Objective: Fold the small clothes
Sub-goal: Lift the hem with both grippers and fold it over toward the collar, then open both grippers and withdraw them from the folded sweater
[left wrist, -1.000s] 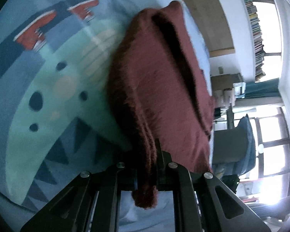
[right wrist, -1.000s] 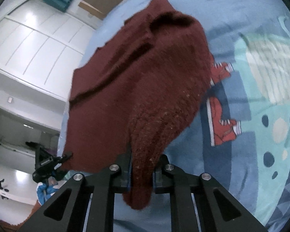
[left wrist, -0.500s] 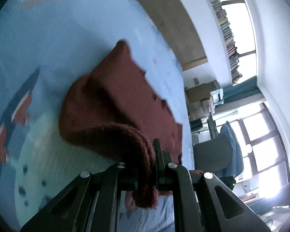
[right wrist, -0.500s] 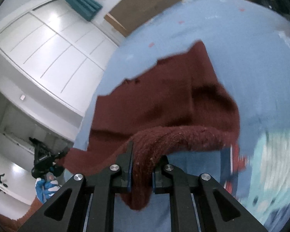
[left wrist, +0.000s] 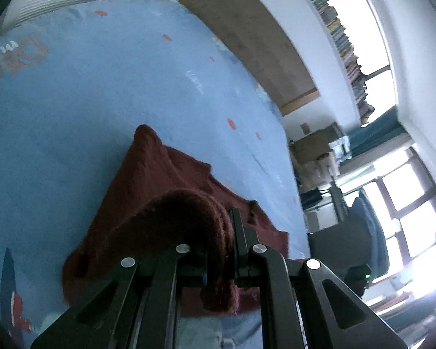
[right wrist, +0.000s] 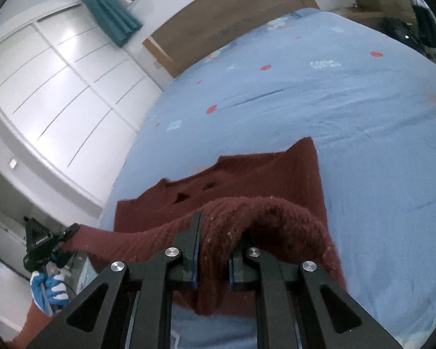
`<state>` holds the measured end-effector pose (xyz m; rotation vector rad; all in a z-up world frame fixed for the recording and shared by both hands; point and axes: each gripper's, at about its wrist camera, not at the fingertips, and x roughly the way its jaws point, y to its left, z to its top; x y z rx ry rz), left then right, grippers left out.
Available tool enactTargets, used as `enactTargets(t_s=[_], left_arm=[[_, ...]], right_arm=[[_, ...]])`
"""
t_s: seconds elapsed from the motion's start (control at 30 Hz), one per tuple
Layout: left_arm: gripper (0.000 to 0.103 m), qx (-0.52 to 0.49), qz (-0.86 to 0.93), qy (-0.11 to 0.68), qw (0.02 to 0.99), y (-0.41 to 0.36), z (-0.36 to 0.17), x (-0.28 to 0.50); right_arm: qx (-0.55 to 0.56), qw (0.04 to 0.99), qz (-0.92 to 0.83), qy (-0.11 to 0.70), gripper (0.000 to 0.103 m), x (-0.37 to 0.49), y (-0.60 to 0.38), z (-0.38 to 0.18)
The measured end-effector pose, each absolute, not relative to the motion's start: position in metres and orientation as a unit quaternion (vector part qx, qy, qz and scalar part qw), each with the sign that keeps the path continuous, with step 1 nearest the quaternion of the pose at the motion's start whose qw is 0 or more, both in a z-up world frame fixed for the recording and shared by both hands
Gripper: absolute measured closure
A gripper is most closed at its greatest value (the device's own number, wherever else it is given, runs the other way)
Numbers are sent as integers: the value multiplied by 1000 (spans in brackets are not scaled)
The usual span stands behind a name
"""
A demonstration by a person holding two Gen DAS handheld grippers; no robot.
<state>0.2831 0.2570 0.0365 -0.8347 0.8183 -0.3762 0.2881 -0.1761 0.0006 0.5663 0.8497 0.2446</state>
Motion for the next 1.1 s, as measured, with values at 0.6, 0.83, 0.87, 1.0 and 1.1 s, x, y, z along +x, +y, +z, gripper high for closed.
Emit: enactTargets(t_s=[0.6, 0.83, 0.87, 1.0, 1.1], left_arm=[[74, -409, -114, 461, 779, 240, -32, 365], [63, -413, -126, 448, 783, 243, -19, 371], [62, -412, -127, 443, 786, 246, -16, 367], [60, -402, -121, 431, 799, 253, -2, 364], [60, -390, -117, 425, 809, 254, 7, 358]], right_arm=[[296, 827, 74, 472, 57, 346, -189, -63], [301, 829, 72, 465, 49, 347, -195, -56], [299, 830, 71, 464, 49, 347, -196, -54], [301, 837, 60, 453, 46, 345, -204, -43], [290, 845, 52, 446, 45, 343, -208, -33]])
